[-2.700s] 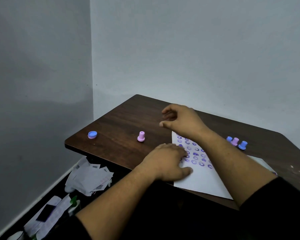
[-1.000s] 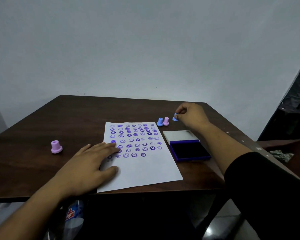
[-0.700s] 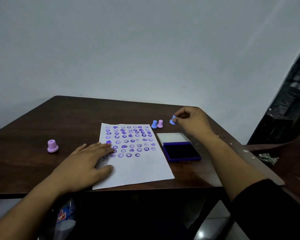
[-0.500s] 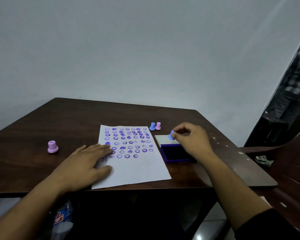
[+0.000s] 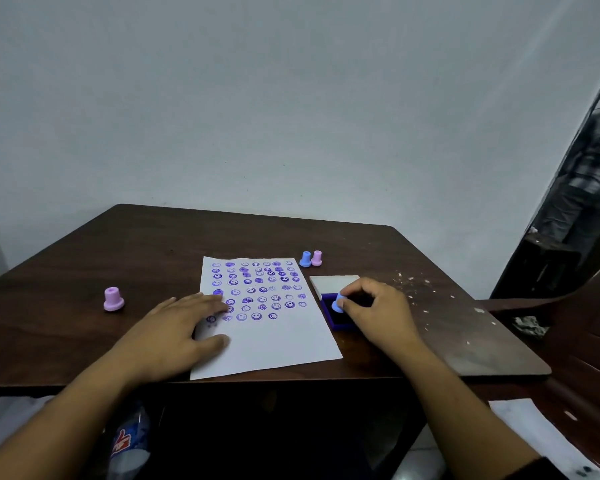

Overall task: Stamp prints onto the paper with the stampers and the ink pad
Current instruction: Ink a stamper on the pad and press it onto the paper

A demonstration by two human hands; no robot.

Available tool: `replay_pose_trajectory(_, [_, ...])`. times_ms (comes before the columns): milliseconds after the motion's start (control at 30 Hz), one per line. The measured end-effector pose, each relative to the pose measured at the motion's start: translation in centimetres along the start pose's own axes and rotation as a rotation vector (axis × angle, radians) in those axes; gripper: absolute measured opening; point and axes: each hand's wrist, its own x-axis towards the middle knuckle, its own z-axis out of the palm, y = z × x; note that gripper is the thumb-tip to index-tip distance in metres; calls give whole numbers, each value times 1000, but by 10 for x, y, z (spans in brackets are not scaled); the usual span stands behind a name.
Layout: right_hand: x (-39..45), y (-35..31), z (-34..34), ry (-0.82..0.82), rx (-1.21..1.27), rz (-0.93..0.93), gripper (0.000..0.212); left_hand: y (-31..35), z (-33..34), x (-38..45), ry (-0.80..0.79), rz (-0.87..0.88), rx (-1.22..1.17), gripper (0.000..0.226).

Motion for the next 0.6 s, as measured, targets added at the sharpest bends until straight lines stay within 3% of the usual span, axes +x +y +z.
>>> replay_pose_trajectory(400, [1, -7, 3, -11, -91, 37, 15, -2, 3, 1, 17, 5, 24, 69])
replay_pose_trajectory(600, [-2, -10, 4, -22, -133, 5, 15, -4, 3, 1, 25, 9, 9, 73])
